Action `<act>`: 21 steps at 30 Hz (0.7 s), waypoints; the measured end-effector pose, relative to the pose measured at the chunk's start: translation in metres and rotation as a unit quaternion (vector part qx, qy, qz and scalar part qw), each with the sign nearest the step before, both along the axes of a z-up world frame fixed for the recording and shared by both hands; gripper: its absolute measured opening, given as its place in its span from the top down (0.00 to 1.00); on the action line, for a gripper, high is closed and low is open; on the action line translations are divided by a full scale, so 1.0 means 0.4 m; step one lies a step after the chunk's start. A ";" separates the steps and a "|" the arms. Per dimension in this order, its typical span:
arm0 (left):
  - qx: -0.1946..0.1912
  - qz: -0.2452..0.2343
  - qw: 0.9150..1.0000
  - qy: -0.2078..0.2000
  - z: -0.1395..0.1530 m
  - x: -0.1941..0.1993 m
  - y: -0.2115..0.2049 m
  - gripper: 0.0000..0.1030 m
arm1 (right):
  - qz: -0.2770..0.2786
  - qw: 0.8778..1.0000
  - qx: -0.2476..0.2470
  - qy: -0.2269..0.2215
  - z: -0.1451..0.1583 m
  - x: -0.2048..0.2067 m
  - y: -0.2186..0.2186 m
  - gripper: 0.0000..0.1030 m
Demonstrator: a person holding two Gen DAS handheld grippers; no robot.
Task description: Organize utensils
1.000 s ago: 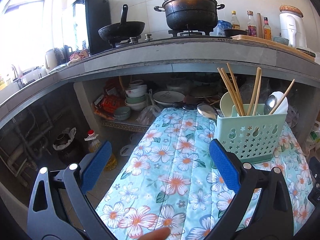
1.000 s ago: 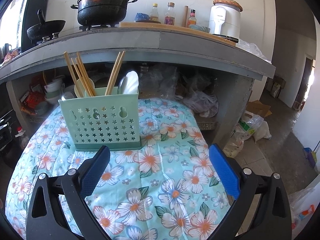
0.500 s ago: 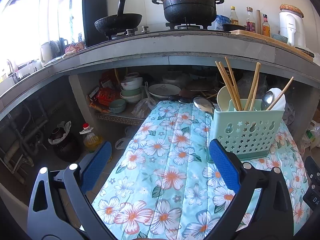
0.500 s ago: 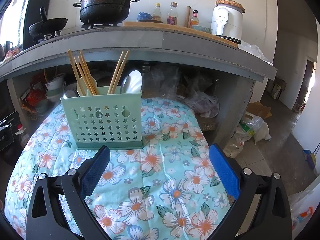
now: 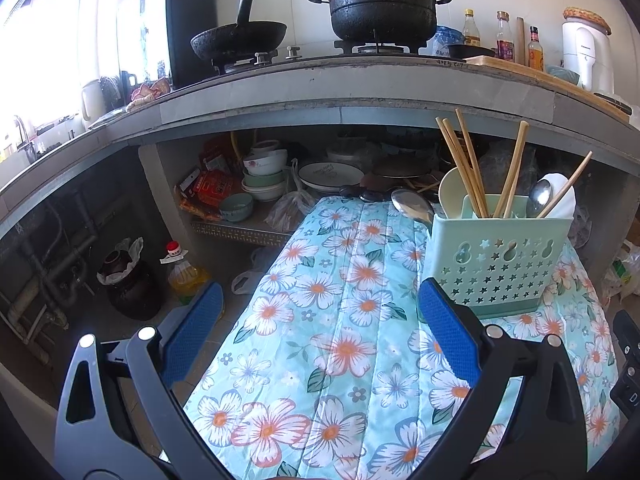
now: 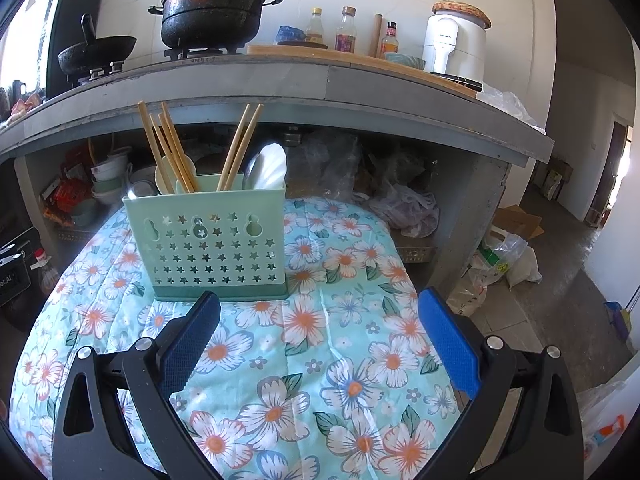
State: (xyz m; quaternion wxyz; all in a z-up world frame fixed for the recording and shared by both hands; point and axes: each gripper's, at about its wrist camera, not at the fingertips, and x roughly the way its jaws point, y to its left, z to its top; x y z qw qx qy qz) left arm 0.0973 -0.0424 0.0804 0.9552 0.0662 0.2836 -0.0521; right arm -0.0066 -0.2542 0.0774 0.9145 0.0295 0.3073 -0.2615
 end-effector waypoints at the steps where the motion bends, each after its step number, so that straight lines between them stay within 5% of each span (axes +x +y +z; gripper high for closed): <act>1: 0.000 0.000 1.000 0.000 -0.001 0.000 0.001 0.08 | 0.000 1.000 0.000 0.000 0.000 0.000 0.000 0.06; 21: 0.000 0.001 1.000 0.001 -0.002 0.002 0.003 0.08 | 0.000 1.000 -0.002 0.000 0.002 0.002 0.004 0.06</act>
